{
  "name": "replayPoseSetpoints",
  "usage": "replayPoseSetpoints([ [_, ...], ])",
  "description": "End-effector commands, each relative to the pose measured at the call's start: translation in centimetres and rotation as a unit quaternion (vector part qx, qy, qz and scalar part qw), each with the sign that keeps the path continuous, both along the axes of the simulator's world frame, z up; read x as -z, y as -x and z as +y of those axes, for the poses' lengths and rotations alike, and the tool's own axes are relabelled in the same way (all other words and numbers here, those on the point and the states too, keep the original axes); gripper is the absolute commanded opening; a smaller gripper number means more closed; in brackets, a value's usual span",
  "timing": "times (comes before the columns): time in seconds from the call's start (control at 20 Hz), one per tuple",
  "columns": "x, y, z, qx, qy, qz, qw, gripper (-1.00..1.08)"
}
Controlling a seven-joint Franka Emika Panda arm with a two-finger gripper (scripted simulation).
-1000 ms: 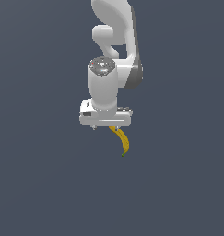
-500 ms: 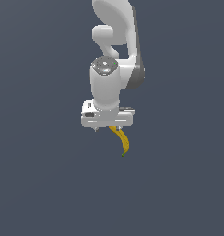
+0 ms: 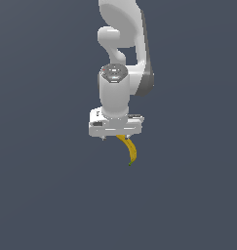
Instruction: Pick up the object and move it to a goal position.
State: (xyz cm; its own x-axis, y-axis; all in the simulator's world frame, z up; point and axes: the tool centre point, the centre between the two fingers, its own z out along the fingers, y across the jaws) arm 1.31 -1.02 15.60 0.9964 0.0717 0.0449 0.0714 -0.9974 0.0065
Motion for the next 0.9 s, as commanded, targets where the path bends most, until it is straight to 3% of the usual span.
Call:
replayPoseSetpoints([
  [0.0, 1.1, 0.4, 0.7, -0.018, 0.001, 0.003, 0.9998, 1.0],
  [0.5, 7.5, 3.1, 5.1, -0.13, 0.003, 0.02, 0.9913, 1.0],
  [0.85, 8.6, 3.8, 5.9, -0.15, 0.002, 0.023, 0.9885, 1.0],
])
